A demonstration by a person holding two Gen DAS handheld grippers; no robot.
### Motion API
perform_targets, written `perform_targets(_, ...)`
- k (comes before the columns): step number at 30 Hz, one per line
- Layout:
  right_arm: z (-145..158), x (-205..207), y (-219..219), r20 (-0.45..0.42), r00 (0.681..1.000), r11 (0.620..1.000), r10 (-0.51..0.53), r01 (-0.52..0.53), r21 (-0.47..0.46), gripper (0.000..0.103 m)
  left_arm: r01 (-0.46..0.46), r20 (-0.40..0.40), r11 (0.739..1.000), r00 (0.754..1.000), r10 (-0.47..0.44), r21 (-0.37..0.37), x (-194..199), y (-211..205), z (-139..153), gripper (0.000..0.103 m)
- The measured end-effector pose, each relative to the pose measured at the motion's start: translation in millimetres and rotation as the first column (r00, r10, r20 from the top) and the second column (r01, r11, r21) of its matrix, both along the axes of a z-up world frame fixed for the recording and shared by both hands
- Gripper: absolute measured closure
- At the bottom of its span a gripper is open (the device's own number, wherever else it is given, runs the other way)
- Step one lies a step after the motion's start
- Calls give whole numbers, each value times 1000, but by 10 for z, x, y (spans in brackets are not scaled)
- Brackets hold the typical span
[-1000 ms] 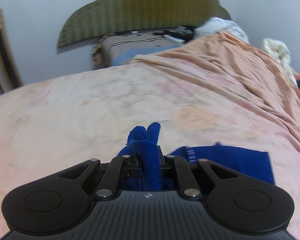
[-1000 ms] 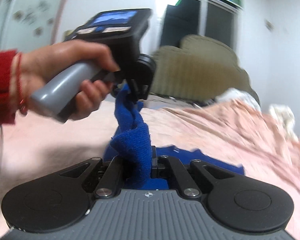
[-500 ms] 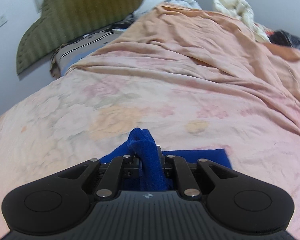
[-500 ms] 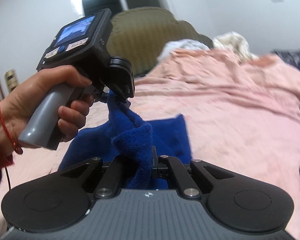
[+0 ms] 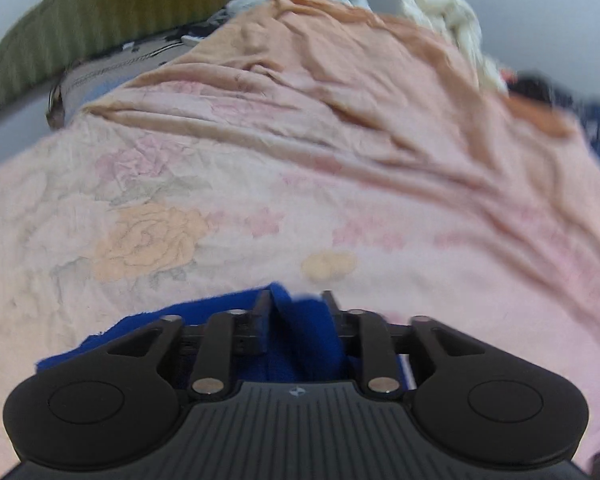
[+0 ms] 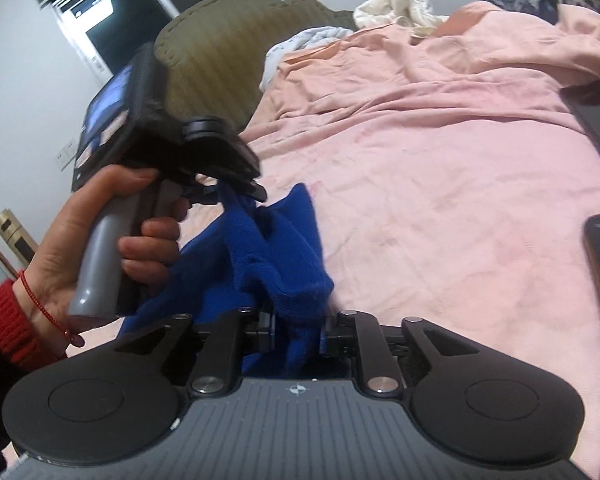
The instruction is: Fold small clothes
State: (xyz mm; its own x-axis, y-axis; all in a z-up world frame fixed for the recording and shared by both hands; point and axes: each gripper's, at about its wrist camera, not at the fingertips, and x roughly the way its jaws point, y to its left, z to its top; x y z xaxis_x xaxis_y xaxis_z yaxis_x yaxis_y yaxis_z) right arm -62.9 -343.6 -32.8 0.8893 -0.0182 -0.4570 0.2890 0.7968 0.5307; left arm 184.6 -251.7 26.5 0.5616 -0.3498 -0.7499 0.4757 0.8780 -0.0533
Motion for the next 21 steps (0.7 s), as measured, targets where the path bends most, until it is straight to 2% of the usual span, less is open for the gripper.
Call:
perform_targets(1,-7,-18,-26,-2,1000,1000,-10,10,13,73,-23,-2,999,1000,23,-33,27,54,50,57)
perform_targets(2,-20,-32,-55,-3,1000,999,-22,22,30,72,-51,7,997,999,51,-63,44,114,101,42)
perform_targets(3,-36,-49,-85,-5,1000,999,-28,28,46,72,-83,29,993,996,86,-89,48,193,162,30)
perform_targets(5,-63,-83,-123,-11,999,997,-46,47,65,67,-110,71,990,991,117,-88,43,298,250,28)
perform_targets(8,-81,-118,-159,-24,996,993,-88,89,75,60,-132,118,991,984,130,7,-6,468,301,28)
perform_targets(11,-69,-114,-164,-31,995,993,-90,92,76,58,-124,162,988,981,108,90,-244,793,224,28)
perform_targets(13,-50,-120,-157,-31,996,994,-80,82,73,50,-132,161,985,981,113,114,-445,1080,128,28)
perform_targets(15,-55,-132,-176,-26,998,994,-49,51,97,49,-127,99,989,988,120,74,-650,1425,31,28)
perform_targets(17,-78,-135,-209,-35,999,992,-9,14,127,49,-138,9,990,990,139,-12,-820,1742,-60,28)
perform_targets(21,-118,-132,-211,-51,997,986,65,-56,159,51,-167,-186,959,975,126,-228,-1112,2223,-279,28)
